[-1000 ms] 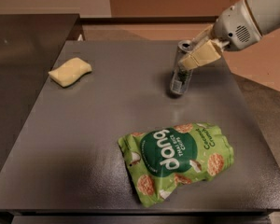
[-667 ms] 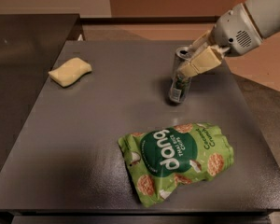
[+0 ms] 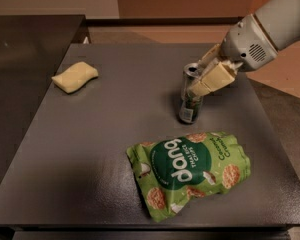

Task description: Move redbull can near green rice chip bag

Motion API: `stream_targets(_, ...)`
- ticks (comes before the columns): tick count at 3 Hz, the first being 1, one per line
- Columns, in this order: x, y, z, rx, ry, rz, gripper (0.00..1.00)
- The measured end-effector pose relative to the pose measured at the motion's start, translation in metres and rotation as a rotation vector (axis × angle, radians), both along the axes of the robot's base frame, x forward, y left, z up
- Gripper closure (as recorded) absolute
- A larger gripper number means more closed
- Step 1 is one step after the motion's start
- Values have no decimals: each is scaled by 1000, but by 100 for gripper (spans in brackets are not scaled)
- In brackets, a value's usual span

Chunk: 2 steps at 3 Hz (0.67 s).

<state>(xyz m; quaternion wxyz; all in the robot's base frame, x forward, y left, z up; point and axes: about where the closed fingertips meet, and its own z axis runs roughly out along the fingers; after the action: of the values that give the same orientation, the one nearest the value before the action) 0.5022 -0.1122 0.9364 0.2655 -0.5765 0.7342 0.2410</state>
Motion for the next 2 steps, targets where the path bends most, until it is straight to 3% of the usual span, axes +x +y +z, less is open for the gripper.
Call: stream_targets(2,-8,6,-9,-23,4,-8,59)
